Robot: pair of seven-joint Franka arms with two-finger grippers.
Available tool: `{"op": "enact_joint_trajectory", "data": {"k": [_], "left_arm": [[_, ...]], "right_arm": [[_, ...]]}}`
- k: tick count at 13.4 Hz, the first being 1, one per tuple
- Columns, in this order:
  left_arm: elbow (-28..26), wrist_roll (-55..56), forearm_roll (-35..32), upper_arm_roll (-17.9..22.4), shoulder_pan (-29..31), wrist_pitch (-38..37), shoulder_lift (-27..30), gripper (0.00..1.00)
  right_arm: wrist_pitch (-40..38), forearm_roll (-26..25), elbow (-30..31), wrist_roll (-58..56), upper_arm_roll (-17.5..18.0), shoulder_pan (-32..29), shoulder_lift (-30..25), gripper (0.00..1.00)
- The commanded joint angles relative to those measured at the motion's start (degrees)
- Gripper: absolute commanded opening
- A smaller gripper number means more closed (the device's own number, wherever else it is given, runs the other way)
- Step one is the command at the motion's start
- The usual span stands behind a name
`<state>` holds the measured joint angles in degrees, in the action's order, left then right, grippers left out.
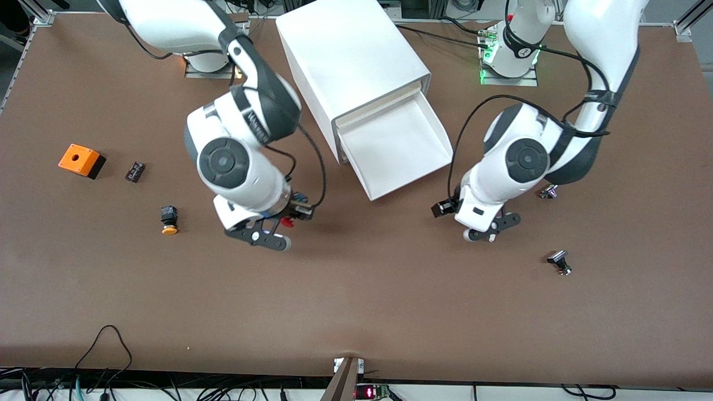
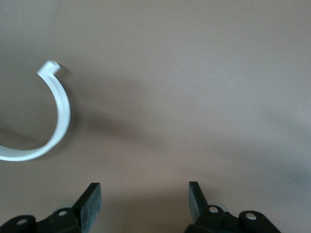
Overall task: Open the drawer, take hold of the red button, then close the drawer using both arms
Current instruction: 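Push the drawer shut with the left gripper while right carries button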
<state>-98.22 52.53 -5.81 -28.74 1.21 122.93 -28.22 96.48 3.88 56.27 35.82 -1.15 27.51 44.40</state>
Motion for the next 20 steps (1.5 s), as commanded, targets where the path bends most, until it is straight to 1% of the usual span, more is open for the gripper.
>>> {"op": "enact_joint_trajectory", "data": {"k": [1,2,3,5,6,7,9,10,12,13,14,15,16,18,19,20], "left_arm": [[-6.8,4.7,0.6,-1.3,0.4,4.6,3.2,0.81],[-7.9,6.6,0.6,-2.6,0.4,4.8,3.1,0.81],[-8.7,7.8,0.6,-3.2,0.1,5.0,3.0,0.81],[-10.1,10.1,0.7,-3.7,-1.7,5.0,3.1,0.81],[-10.4,10.7,0.7,-4.5,-2.3,4.5,3.3,0.81],[-10.5,11.3,0.7,-6.5,-1.7,3.9,3.4,0.82],[-11.1,11.6,0.7,-8.3,-1.4,1.1,3.8,0.83],[-11.2,11.7,0.8,-9.3,-1.5,0.6,3.7,0.85],[-13.0,12.5,1.8,-11.0,-1.4,0.4,3.8,0.85],[-13.7,12.6,3.2,-11.9,-1.4,0.4,3.9,0.85],[-13.8,13.3,4.5,-12.4,-1.5,0.0,3.9,0.85],[-13.8,14.6,5.1,-13.1,-1.7,0.0,3.8,0.85],[-14.2,16.2,5.5,-13.5,-2.1,0.0,3.8,0.84],[-15.0,16.7,7.2,-14.1,-2.2,-0.1,3.9,0.84],[-15.0,17.4,7.9,-15.5,-2.0,-0.8,3.8,0.84],[-15.0,18.7,7.9,-16.0,-2.0,-1.9,3.9,0.84]], "right_arm": [[1.8,0.0,6.5,-13.8,-4.7,-0.4,-1.6,0.0],[4.0,0.2,10.4,-19.2,-5.6,-1.9,-3.1,0.0],[8.4,0.4,16.7,-23.8,-5.7,-4.0,-5.4,0.0],[23.3,0.5,32.7,-32.2,-5.7,-7.3,-10.6,0.0],[30.2,0.5,37.9,-36.6,-5.7,-9.1,-11.3,0.0],[33.6,0.5,40.1,-39.9,-5.6,-10.9,-11.0,0.0],[36.9,1.5,42.4,-46.8,-5.5,-14.2,-10.0,0.0],[37.3,4.2,43.2,-49.8,-5.4,-15.4,-9.7,0.0],[37.2,10.0,43.3,-54.6,-5.4,-16.6,-8.4,0.0],[37.0,11.0,43.3,-55.1,-5.4,-17.1,-8.0,0.0],[36.5,11.3,42.9,-54.9,-5.4,-17.1,-7.9,0.22],[36.5,11.4,42.8,-54.6,-5.4,-17.1,-7.8,0.66],[36.5,11.3,42.5,-54.7,-5.4,-17.2,-7.9,1.0],[36.6,11.1,41.1,-55.3,-5.5,-16.9,-8.4,1.0],[36.7,11.1,40.4,-55.3,-5.5,-17.0,-9.1,1.0],[36.6,10.5,39.7,-54.8,-5.6,-16.9,-10.5,1.0]]}}
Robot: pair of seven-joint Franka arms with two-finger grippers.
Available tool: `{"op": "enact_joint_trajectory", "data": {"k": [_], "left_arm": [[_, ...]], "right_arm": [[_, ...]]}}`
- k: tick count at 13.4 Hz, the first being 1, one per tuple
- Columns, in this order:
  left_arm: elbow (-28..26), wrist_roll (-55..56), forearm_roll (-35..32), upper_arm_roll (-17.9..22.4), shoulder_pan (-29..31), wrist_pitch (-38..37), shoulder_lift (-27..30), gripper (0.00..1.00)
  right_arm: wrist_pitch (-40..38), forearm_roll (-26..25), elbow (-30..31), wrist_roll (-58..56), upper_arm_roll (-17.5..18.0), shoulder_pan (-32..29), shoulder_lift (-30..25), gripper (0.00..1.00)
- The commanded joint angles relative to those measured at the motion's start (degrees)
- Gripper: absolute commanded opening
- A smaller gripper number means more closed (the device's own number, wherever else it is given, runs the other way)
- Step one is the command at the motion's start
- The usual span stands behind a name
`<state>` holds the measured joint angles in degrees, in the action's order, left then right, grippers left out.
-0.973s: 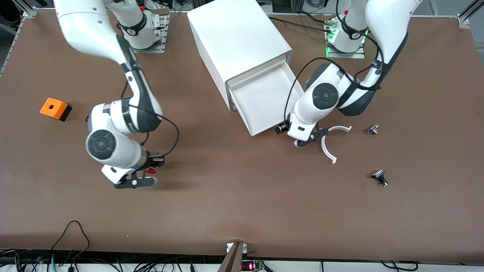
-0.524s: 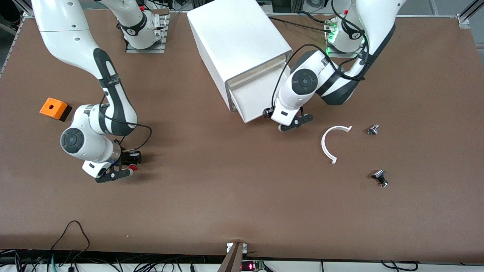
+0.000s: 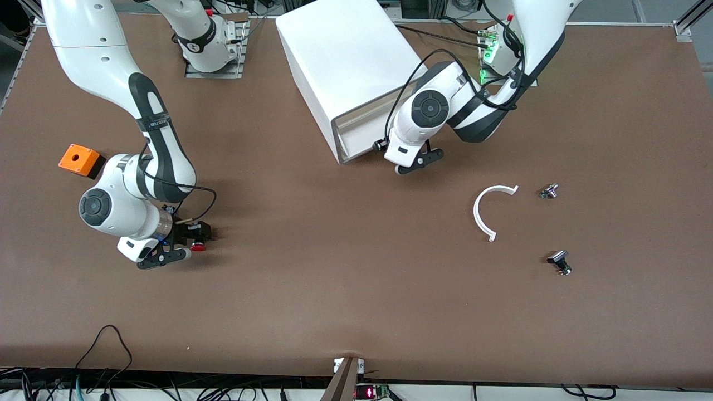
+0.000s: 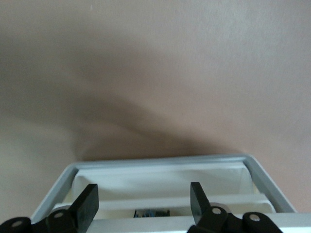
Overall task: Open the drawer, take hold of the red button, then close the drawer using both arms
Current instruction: 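Lower the red button onto the table with the right gripper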
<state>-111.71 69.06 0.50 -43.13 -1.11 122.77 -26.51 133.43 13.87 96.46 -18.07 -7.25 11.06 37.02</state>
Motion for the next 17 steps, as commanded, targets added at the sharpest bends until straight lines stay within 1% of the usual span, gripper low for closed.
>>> {"op": "enact_joint_trajectory", "data": {"k": [1,3,5,6,8,10,13,15,16,17], "left_arm": [[-1.5,2.8,1.6,-1.9,0.2,-2.8,2.2,0.84],[-1.5,3.0,1.6,-3.0,0.7,-3.2,2.4,0.83],[-1.5,3.4,1.7,-3.1,0.4,-3.2,2.4,0.82],[-1.5,4.1,1.7,-3.1,0.1,-3.4,2.4,0.82],[-1.5,5.2,1.6,-3.5,-0.1,-3.4,2.3,0.82],[-1.5,5.6,1.6,-4.0,0.1,-3.5,2.4,0.82],[-1.1,4.9,1.0,-4.0,0.9,-3.8,2.9,0.83],[-0.2,4.0,0.5,-3.5,1.8,-6.5,5.0,0.85],[0.7,3.4,-0.3,-3.5,3.3,-8.0,6.5,0.87],[2.0,1.7,-2.2,-3.5,5.0,-10.5,7.5,0.9]], "right_arm": [[-0.5,0.4,-0.9,-0.7,0.3,0.1,-4.3,1.0],[-0.5,-0.9,-0.9,-0.7,0.0,0.1,-6.5,1.0],[-2.0,-3.9,-1.0,0.6,-0.1,0.1,-9.5,1.0],[-4.1,-5.0,-1.2,4.4,-0.3,0.1,-10.8,1.0],[-11.0,-8.8,-4.0,9.8,-0.1,0.1,-12.8,1.0],[-18.4,-9.2,-6.2,13.5,0.0,0.1,-15.5,1.0],[-25.0,-9.5,-6.5,14.1,0.1,0.2,-20.2,1.0],[-28.2,-9.9,-6.5,15.8,0.2,0.5,-23.8,1.0],[-29.4,-10.2,-6.5,16.7,0.2,0.6,-25.3,1.0],[-30.8,-11.5,-6.5,16.9,0.3,1.6,-26.5,1.0]]}}
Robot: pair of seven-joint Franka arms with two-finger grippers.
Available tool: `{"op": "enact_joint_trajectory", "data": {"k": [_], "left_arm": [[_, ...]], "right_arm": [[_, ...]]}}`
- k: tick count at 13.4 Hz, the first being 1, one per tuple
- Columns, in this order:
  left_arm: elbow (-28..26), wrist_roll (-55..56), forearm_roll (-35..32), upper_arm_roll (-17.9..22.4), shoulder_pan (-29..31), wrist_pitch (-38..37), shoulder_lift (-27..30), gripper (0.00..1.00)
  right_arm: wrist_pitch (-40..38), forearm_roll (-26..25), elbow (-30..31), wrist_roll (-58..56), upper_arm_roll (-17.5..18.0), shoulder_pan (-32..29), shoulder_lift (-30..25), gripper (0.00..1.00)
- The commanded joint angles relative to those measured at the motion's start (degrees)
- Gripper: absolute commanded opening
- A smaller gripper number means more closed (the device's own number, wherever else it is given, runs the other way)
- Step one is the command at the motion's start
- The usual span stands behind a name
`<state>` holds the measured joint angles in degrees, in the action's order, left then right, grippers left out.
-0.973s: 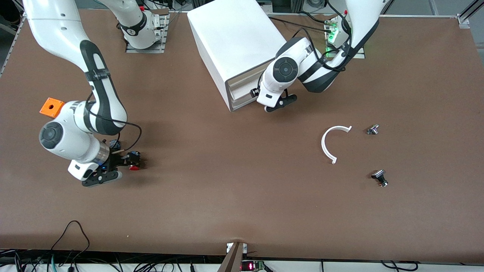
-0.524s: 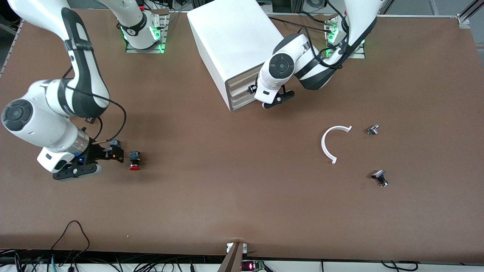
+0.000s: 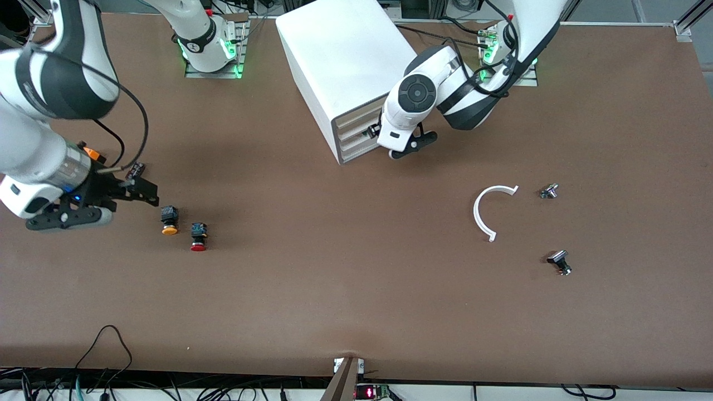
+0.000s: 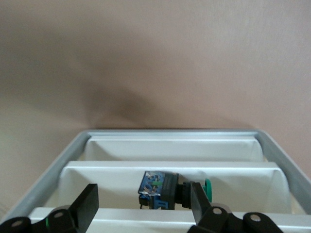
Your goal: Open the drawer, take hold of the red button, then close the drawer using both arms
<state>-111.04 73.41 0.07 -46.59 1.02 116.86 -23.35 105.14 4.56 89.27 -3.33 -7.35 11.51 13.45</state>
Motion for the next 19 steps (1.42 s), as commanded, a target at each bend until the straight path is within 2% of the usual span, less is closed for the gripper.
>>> {"op": "enact_joint_trajectory", "data": {"k": [1,4,6,8,10,12,13,14,15,18,19], "left_arm": [[3.5,-5.8,-3.5,-0.2,4.8,-8.0,4.9,0.9],[13.1,-15.2,-5.2,-0.1,9.8,-22.3,5.6,0.9],[20.9,-22.4,-9.7,-0.1,11.7,-30.7,5.8,0.93],[26.5,-27.1,-10.8,-0.3,14.4,-35.2,6.0,0.94],[30.6,-31.9,-10.9,-0.4,16.1,-36.4,6.0,0.98],[34.1,-38.5,-11.0,0.2,17.0,-40.6,6.0,0.98],[36.0,-41.8,-11.0,0.5,18.2,-42.1,6.3,0.98],[35.9,-47.0,-10.8,2.9,18.2,-42.2,8.5,0.98],[35.5,-53.0,-10.1,7.1,17.7,-41.9,10.0,0.98],[30.9,-71.0,-6.4,21.6,12.9,-37.0,15.3,0.99],[28.4,-75.8,-4.7,25.0,12.2,-35.0,17.3,0.99]], "right_arm": [[-3.9,-3.5,0.6,2.3,0.4,2.4,-4.1,1.0],[-12.6,-5.1,0.8,10.8,1.3,3.2,-7.8,1.0],[-14.0,-5.2,1.1,13.7,3.5,1.1,-10.1,1.0],[-14.0,-5.4,1.1,13.7,8.6,-4.7,-11.2,1.0],[-14.1,-5.4,1.2,13.8,14.1,-10.4,-12.3,1.0],[-15.0,-5.0,1.5,13.2,15.9,-13.5,-13.0,1.0],[-14.4,-4.9,2.5,13.2,18.0,-15.8,-13.7,1.0],[-13.7,-4.7,2.9,13.3,20.4,-18.2,-13.8,1.0],[-13.6,-4.7,3.6,13.5,20.9,-19.0,-14.0,1.0],[-10.0,-4.7,8.4,13.9,20.2,-18.8,-16.7,1.0],[-9.3,-4.7,9.8,13.9,19.5,-18.7,-17.6,1.0]]}}
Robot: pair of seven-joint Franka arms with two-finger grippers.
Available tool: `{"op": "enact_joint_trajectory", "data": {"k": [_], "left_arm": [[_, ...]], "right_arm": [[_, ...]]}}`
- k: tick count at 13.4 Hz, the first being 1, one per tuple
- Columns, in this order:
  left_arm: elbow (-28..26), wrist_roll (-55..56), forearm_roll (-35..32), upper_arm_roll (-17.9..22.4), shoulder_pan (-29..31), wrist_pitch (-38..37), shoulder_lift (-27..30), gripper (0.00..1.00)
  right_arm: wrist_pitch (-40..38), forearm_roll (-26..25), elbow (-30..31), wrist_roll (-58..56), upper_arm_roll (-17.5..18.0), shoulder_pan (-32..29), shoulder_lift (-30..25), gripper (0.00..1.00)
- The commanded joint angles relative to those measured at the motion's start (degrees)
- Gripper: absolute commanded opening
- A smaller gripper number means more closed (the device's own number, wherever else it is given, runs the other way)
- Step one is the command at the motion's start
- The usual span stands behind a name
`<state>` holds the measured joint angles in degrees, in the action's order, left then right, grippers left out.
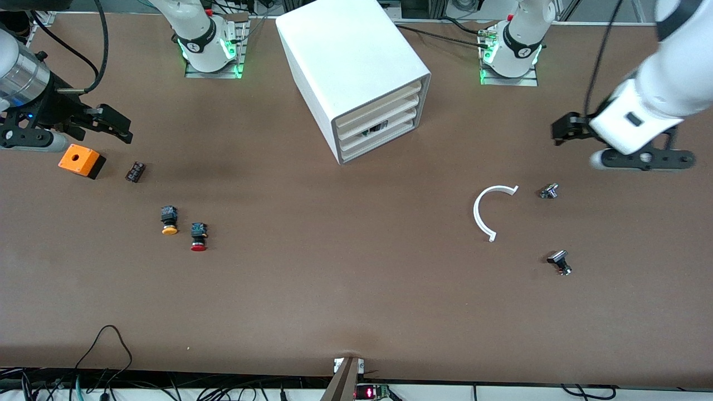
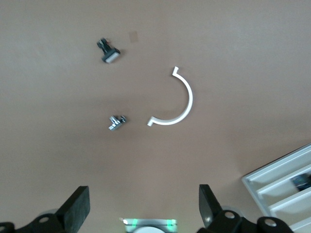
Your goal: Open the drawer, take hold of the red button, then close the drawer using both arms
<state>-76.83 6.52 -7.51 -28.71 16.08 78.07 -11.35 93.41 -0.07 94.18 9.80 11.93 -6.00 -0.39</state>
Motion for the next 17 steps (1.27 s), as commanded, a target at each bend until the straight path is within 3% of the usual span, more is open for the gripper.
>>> {"op": "enact_joint_trajectory", "data": {"k": [1,3,4,5,9,12,17], "left_arm": [[-10.0,-11.9,4.0,10.0,-3.2,7.3,8.3,0.99],[-18.2,-15.5,9.0,20.0,-9.3,12.5,14.1,0.99],[-19.4,-16.1,10.0,24.4,-12.9,13.0,14.5,0.99],[-19.8,-15.2,9.7,26.4,-15.9,14.1,14.6,0.99],[-24.2,-15.9,9.3,29.4,-17.6,25.6,14.3,0.99],[-21.7,-14.9,6.7,29.8,-19.1,21.1,13.0,0.99],[-19.8,-12.0,6.7,29.2,-18.1,20.4,11.8,0.99]], "right_arm": [[2.9,0.0,5.5,0.7,0.2,-1.0,-4.3,1.0],[2.5,0.0,5.5,0.7,-0.9,0.4,-4.5,1.0],[2.4,0.0,5.5,0.7,-1.5,1.0,-4.5,1.0],[2.3,0.0,5.5,0.7,-1.7,1.2,-4.5,1.0],[2.1,-0.5,5.3,0.6,-2.3,1.4,-4.5,1.0],[0.8,-0.3,4.6,0.3,-2.4,1.4,-4.0,1.0],[0.8,0.0,3.8,0.6,-2.3,1.4,-3.7,1.0]]}}
